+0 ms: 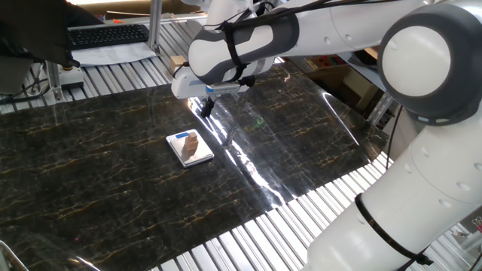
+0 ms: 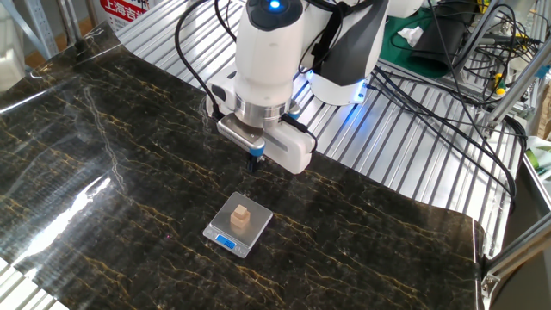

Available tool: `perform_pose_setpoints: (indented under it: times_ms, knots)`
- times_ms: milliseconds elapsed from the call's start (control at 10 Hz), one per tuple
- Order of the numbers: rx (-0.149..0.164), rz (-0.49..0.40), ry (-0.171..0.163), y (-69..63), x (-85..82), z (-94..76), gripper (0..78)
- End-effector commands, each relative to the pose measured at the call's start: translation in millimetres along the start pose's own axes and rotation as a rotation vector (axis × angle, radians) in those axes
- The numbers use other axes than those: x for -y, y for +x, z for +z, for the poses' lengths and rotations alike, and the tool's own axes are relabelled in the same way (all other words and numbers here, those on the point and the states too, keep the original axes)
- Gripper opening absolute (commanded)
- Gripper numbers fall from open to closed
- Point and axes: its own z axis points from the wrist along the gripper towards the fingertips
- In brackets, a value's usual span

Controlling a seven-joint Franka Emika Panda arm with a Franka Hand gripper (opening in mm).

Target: Remove the object from the scale

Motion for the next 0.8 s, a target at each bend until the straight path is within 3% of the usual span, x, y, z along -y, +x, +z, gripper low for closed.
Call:
perform_pose_setpoints:
  times_ms: [100,800]
  knots:
    - [0.011,-0.023,0.006,-1.0,0.1,-1.4,0.0]
    - [0.014,-0.057,0.017,-1.1,0.3,-1.2,0.0]
